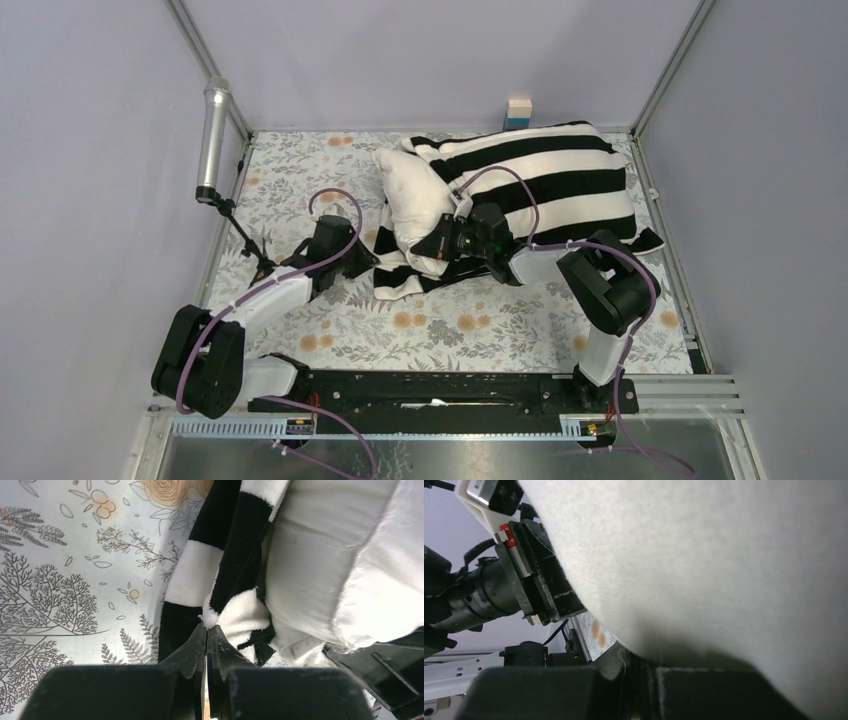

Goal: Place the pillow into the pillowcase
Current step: Stuff the pillow into the pillowcase.

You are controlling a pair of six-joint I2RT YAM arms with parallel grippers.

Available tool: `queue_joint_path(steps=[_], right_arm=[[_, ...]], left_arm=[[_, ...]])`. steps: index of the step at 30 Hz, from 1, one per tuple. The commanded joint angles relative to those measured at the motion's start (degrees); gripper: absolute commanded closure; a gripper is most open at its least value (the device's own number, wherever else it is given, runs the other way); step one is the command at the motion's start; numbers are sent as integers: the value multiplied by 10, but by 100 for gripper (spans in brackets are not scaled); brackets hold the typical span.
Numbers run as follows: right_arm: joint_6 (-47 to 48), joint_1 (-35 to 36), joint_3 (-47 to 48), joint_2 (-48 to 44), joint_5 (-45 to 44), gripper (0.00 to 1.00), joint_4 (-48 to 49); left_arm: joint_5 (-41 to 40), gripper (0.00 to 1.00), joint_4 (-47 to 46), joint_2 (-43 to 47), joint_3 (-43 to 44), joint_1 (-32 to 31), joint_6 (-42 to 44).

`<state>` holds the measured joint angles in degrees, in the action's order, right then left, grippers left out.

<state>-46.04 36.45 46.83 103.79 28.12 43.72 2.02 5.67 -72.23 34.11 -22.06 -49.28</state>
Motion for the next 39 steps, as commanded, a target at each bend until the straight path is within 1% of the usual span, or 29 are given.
queue_joint_path(steps=[1,3,4,5,6,8,10,12,13,17,20,22,25,26,27,28,29,31,34,36,39], right_arm=[[-75,-25,-36,2,-82,100,-16],[-62,-23,-38,-25,-131,100,-55],[-45,-21,-27,-39,-157,100,-97],[-26,-17,-11,-52,-205,100,-143],[-6,-15,0,-64,-231,100,-171],[28,-11,30,-73,-242,100,-196],[64,8,89,-56,-251,100,-241],[101,41,150,-27,-288,100,-287],[109,54,174,-8,-304,100,-300],[108,64,275,86,-324,100,-358],[119,68,293,126,-344,100,-365],[141,80,301,143,-374,100,-372],[150,86,357,185,-415,100,-427],[144,79,368,189,-409,100,-432],[136,70,364,183,-397,100,-426],[131,64,356,170,-382,100,-411],[126,60,349,155,-373,100,-404],[109,46,331,123,-326,100,-389],[63,29,269,59,-243,100,-327],[37,21,233,20,-215,100,-294],[4,14,184,-36,-195,100,-251]], left_arm=[[-18,100,47,-6,35,-3,33],[-18,100,55,1,27,-2,26],[-18,100,55,10,22,-3,23],[-18,100,54,22,16,-3,21],[-15,100,54,34,13,-3,19],[3,100,53,58,17,-3,26],[47,100,44,75,33,-2,36],[94,100,46,75,74,-3,49],[113,100,53,72,113,-4,58],[156,100,73,57,239,-4,67],[161,100,59,40,315,-4,59],[186,100,45,13,358,-3,50],[220,100,27,-19,400,-8,15],[212,100,35,-22,404,-11,11],[186,100,56,-19,402,-13,11],[144,100,85,-14,394,-13,15],[101,100,107,-5,377,-12,18],[50,100,126,9,331,-3,16],[-15,100,119,31,257,1,11],[-50,100,94,48,204,3,-4],[-73,100,84,43,171,6,-20]])
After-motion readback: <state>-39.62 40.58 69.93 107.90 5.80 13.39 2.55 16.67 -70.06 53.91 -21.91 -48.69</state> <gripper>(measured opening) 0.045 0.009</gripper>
